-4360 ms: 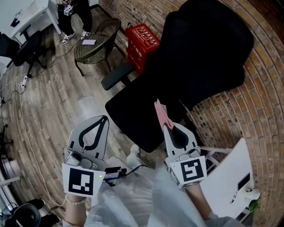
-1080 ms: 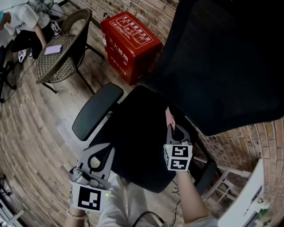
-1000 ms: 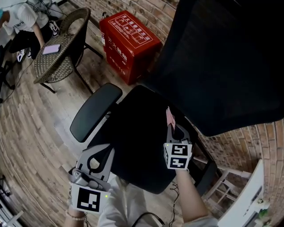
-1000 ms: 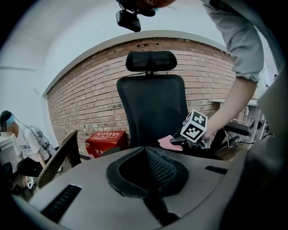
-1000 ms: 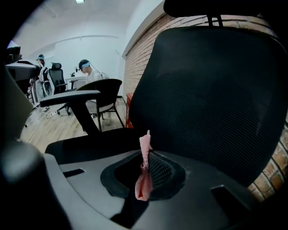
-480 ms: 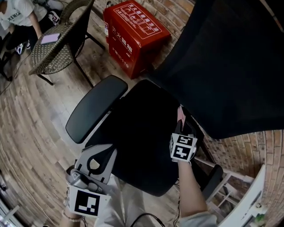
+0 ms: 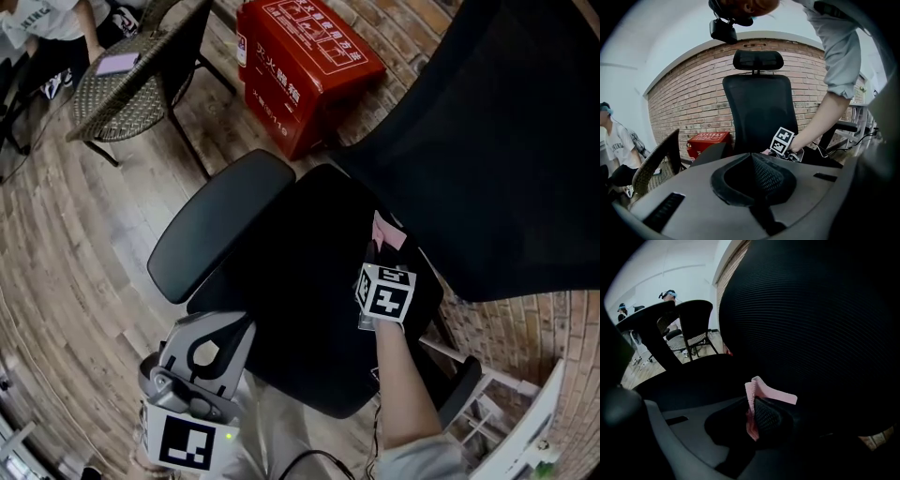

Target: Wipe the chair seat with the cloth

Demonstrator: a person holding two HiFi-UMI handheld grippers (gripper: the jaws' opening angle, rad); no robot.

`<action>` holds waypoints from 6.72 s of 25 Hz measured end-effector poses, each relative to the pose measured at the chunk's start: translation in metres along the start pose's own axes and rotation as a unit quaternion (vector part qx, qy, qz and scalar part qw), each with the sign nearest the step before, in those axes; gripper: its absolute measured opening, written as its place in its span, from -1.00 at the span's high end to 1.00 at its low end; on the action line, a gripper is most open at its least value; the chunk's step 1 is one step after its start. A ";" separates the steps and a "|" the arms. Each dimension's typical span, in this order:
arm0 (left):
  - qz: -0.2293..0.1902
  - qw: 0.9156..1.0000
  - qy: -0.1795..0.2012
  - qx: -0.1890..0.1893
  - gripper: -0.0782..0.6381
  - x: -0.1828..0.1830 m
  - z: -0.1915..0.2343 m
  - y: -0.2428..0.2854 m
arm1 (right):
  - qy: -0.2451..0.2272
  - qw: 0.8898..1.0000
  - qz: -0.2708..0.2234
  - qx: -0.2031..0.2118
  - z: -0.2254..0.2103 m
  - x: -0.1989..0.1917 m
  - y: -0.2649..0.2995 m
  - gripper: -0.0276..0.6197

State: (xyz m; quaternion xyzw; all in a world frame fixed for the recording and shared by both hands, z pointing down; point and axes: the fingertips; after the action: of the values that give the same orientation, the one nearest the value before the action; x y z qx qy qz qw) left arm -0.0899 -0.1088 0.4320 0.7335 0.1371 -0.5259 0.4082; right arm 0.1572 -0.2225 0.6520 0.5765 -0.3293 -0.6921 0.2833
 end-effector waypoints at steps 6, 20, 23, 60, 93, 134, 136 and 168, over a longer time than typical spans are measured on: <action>0.003 1.000 0.002 0.009 0.73 -0.006 0.004 -0.009 | -0.042 0.998 -0.022 0.034 0.038 0.025 0.015 0.74; 0.003 0.999 0.019 0.030 0.73 -0.003 0.009 -0.032 | -0.197 0.964 -0.047 0.169 0.178 0.034 -0.002 0.74; 0.002 0.999 0.018 0.035 0.73 -0.002 0.010 -0.036 | -0.203 0.957 -0.054 0.200 0.209 0.028 -0.017 0.74; -0.006 0.999 0.025 -0.022 0.73 0.019 -0.052 0.015 | -0.156 0.985 0.005 0.075 0.000 -0.039 -0.013 0.74; 0.007 1.000 0.009 0.022 0.73 -0.005 -0.027 -0.022 | -0.093 0.986 -0.013 0.140 0.085 -0.065 -0.059 0.74; 0.014 1.000 -0.004 0.025 0.73 -0.005 -0.019 -0.018 | -0.189 0.964 0.005 0.186 0.131 -0.095 -0.080 0.74; 0.013 1.000 -0.003 0.022 0.73 -0.002 -0.022 -0.015 | -0.175 0.972 0.015 0.156 0.097 -0.099 -0.077 0.74; 0.022 1.000 0.005 0.016 0.73 -0.015 -0.013 -0.018 | -0.080 0.992 0.084 0.039 -0.014 -0.146 -0.087 0.74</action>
State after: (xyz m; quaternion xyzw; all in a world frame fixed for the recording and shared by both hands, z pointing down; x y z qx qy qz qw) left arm -0.0986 -0.0849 0.4384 0.7458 0.1144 -0.5149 0.4070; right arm 0.1958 -0.0579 0.6714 0.5002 -0.4249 -0.6965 0.2901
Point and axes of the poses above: the fingertips, and each gripper's own axes: y forward along the fingers, z to its left, x out of its top, and after that the axes turned 1 degree about -y, right-handed
